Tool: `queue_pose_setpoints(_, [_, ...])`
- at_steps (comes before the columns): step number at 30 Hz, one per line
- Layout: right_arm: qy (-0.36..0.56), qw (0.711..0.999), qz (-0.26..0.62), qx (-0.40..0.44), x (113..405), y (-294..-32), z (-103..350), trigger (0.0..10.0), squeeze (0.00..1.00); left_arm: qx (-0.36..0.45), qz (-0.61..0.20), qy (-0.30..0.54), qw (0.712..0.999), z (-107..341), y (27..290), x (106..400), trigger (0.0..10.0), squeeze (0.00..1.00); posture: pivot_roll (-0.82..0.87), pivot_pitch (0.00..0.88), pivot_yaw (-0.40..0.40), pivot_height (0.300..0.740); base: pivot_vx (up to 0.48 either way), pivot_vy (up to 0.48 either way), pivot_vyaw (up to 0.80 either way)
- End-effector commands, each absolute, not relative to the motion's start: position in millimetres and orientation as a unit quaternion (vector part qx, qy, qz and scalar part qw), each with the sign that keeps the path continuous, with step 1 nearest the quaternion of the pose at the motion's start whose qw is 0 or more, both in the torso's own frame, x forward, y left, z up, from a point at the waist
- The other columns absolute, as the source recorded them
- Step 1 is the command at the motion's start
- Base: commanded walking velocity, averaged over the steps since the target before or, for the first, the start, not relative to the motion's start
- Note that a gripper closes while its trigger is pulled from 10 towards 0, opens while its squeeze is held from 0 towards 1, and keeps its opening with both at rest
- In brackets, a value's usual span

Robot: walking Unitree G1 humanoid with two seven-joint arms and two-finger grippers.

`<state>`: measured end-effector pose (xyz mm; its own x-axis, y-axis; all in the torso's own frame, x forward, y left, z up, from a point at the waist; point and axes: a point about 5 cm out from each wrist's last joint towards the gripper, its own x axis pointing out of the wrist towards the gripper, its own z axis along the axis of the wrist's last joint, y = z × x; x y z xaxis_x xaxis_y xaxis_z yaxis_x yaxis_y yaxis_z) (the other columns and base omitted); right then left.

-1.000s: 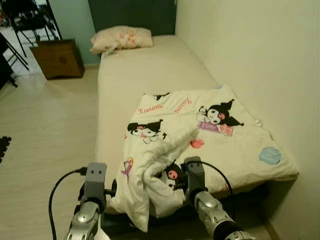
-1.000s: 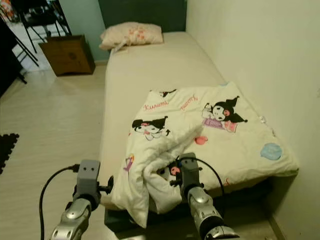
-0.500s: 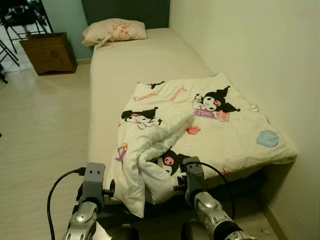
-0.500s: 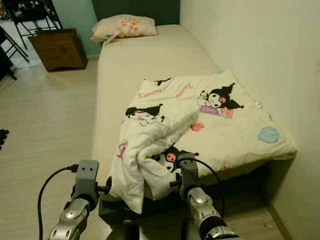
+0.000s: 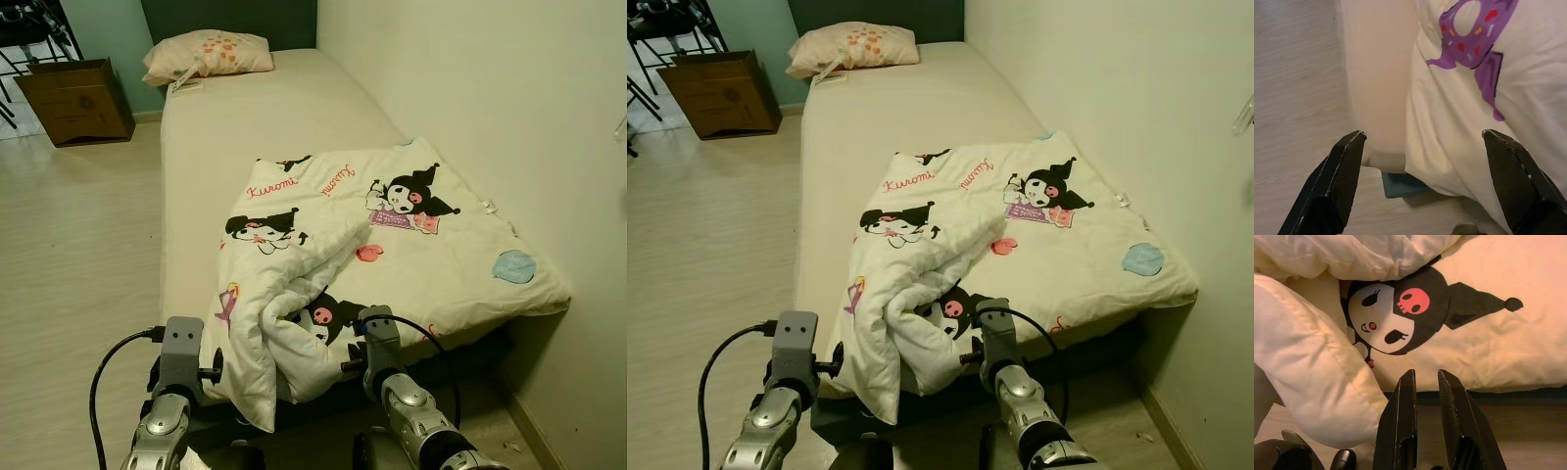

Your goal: Clean up the room

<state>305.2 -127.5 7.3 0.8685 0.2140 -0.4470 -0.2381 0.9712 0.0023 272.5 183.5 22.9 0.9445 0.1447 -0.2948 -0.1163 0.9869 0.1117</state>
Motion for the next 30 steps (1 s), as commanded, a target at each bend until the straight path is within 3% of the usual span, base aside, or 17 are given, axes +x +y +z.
queue_pose_setpoints(1, [0.241, 0.962, 0.126, -0.030, 302.6, -124.0, 3.6, 10.0, 0.00, 0.046, 0.076, 0.160, 0.983, 17.8, 187.3, 267.2, 10.0, 0.00, -0.04, 0.136, -0.036, 0.629, 0.000, 0.000, 0.00])
queue_pose_setpoints(9, [0.236, 0.962, 0.133, -0.032, 305.8, -122.6, 7.0, 10.0, 0.00, 0.049, 0.082, 0.150, 0.984, 21.7, 189.7, 267.7, 10.0, 0.00, -0.02, 0.158, -0.051, 0.624, 0.000, 0.000, 0.00])
queue_pose_setpoints(14, [0.213, 0.966, 0.142, -0.040, 309.0, -123.2, 12.1, 10.0, 0.00, 0.052, 0.091, 0.112, 0.988, 36.0, 198.9, 268.6, 10.0, 0.00, 0.02, 0.250, -0.060, 0.609, 0.000, 0.000, 0.00])
queue_pose_setpoints(19, [0.195, 0.970, 0.144, -0.032, 311.8, -122.5, 16.9, 10.0, 0.00, 0.051, 0.096, 0.087, 0.990, 46.1, 204.8, 266.9, 10.0, 0.00, 0.03, 0.287, -0.059, 0.609, 0.000, 0.000, 0.00])
queue_pose_setpoints(29, [0.116, 0.984, 0.118, 0.061, 336.4, -125.8, 50.7, 10.0, 0.00, 0.066, 0.107, -0.006, 0.992, 95.3, 230.1, 264.8, 10.0, 0.00, 0.09, 0.373, -0.053, 0.609, 0.000, 0.000, 0.00])
queue_pose_setpoints(30, [0.101, 0.985, 0.121, 0.073, 340.6, -124.0, 57.6, 10.0, 0.99, 0.071, 0.099, -0.017, 0.992, 102.3, 231.5, 264.6, 10.0, 0.00, 0.10, 0.377, -0.052, 0.609, 0.000, 0.000, 0.00])
